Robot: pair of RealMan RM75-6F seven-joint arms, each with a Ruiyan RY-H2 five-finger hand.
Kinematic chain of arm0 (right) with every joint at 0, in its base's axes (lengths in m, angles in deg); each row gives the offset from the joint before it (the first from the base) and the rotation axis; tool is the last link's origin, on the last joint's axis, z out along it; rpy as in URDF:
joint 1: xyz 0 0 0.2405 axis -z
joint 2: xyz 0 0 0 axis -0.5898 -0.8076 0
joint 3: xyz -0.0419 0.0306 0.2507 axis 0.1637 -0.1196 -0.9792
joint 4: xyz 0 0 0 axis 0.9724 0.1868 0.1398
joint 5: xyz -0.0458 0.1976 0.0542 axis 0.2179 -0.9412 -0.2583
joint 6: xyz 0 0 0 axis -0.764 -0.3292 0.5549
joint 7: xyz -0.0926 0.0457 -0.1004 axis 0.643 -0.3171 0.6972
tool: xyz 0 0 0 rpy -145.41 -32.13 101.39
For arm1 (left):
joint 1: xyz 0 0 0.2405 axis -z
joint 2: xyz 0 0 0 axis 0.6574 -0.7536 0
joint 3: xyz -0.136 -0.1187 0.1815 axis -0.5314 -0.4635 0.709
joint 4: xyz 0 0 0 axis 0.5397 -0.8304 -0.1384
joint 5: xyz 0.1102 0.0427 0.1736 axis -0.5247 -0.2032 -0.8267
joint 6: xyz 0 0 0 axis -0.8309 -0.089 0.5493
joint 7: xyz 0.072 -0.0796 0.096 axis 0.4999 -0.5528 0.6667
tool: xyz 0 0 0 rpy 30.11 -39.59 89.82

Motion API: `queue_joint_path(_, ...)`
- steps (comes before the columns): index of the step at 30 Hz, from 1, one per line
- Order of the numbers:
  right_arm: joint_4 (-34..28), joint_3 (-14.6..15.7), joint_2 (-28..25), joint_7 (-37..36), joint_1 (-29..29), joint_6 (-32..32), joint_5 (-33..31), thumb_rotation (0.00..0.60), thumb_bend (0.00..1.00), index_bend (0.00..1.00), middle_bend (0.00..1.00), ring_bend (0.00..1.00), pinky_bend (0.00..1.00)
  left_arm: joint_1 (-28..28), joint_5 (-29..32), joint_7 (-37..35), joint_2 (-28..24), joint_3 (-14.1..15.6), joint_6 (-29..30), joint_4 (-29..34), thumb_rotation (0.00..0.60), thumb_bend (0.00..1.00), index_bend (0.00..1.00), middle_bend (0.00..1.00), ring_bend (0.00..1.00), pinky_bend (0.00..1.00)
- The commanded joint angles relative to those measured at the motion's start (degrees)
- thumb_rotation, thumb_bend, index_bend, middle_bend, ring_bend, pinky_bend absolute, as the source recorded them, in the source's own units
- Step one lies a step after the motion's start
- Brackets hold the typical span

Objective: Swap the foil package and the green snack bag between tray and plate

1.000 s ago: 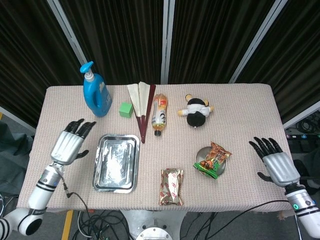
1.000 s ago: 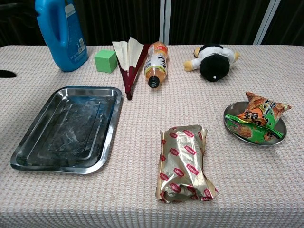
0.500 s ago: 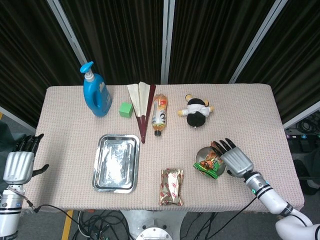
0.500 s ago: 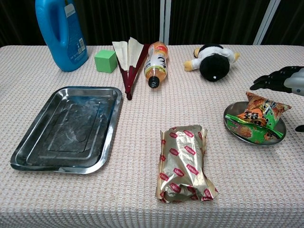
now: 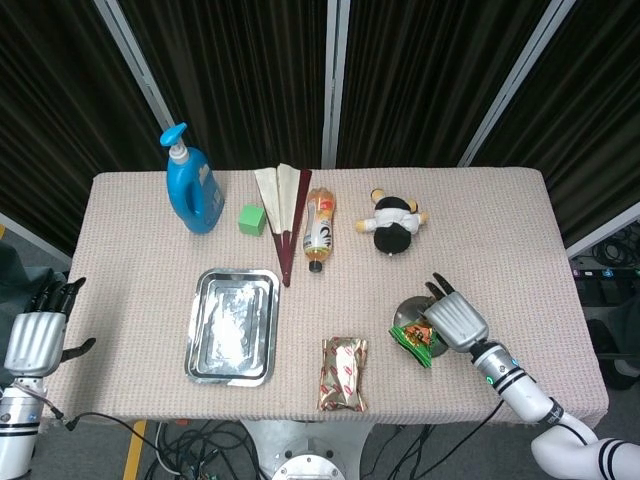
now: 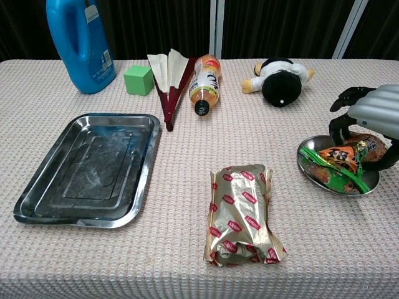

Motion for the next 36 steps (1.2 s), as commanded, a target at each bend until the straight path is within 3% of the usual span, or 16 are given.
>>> queue_joint_path(1, 0.8, 0.1, 0.6, 0.0, 0.0, -1.4, 0.7, 0.600, 0.14, 0.59, 0.58, 0.20, 0.12, -0.4, -0.2, -0.6, 0.3, -0.2, -0.2, -0.7, 0.600, 0.04, 0.10, 0.18, 0.12, 0.23)
queue_joint_path(5, 0.6, -0.1, 0.2, -2.1, 0.3, -4.4, 2.0, 0.600, 0.15, 0.70, 0.66, 0.26, 0.15, -0.8, -0.4, -1.5, 0.2, -0.5, -0.2, -1.1, 0.600, 0.04, 0.10, 0.18, 0.12, 0.23)
queue_joint_path(14, -6.0, -4.4, -3.7, -2.7, -2.0, -6.8, 1.2, 0.600, 0.15, 0.71, 0.67, 0.26, 0.15, -1.4, -1.2, -2.7, 0.0, -1.3, 0.1, -1.3, 0.600, 0.04, 0.10, 0.18, 0.12, 0.23)
queue_joint_path(20, -4.1, -9.2, 3.7, 1.3, -6.8, -3.8, -4.6, 0.600, 0.15, 0.71, 0.67, 0.26, 0.14, -2.0, -1.7, -3.7, 0.2, -1.4, 0.4, -2.2, 0.600, 0.04, 0.10, 0.19, 0.12, 0.23)
queue_joint_path(26, 1.4, -11.5, 12.0, 2.9, -11.2, -0.2, -10.0, 0.600, 0.13, 0.69, 0.67, 0.26, 0.12, -2.6, -1.7, -4.5, 0.2, -1.7, 0.3, -3.2, 0.600, 0.04, 0.10, 0.19, 0.12, 0.23)
queue_joint_path(28, 3.4, -11.8, 14.8, 4.1, -12.5, 0.2, -11.1, 0.600, 0.10, 0.63, 0.64, 0.25, 0.10, -2.7, -1.7, -4.7, 0.3, -1.7, 0.1, -3.7, 0.600, 0.04, 0.10, 0.18, 0.12, 0.23)
queue_joint_path(29, 4.0, -11.8, 15.6, 4.7, -13.1, 0.9, -11.8, 0.600, 0.07, 0.55, 0.59, 0.22, 0.08, -2.7, -1.7, -4.8, 0.4, -1.8, 0.0, -3.9, 0.600, 0.04, 0.10, 0.18, 0.12, 0.23)
queue_joint_path(31, 4.6, -11.9, 16.8, 6.1, -14.2, 2.7, -14.0, 0.600, 0.02, 0.33, 0.42, 0.11, 0.03, -2.8, -1.7, -5.0, 0.6, -2.0, 0.0, -4.4, 0.600, 0.04, 0.10, 0.19, 0.12, 0.23)
queue_joint_path(33, 4.3, -12.2, 17.2, 7.7, -15.1, 4.0, -16.2, 0.600, 0.00, 0.07, 0.15, 0.01, 0.00, -2.9, -1.6, -5.4, 0.7, -2.1, -0.2, -4.9, 0.600, 0.04, 0.10, 0.19, 0.12, 0.23)
queue_joint_path(34, 3.9, -12.3, 17.2, 8.2, -15.3, 4.0, -16.8, 0.600, 0.00, 0.01, 0.06, 0.00, 0.00, -2.9, -1.6, -5.6, 0.8, -2.1, -0.2, -5.1, 0.600, 0.04, 0.10, 0.19, 0.12, 0.23)
queue_joint_path(36, 2.2, -12.3, 16.6, 8.0, -15.4, 3.4, -16.6, 0.600, 0.00, 0.00, 0.02, 0.00, 0.00, -3.0, -1.6, -6.0, 0.9, -2.2, -0.3, -5.5, 0.600, 0.04, 0.10, 0.18, 0.12, 0.23)
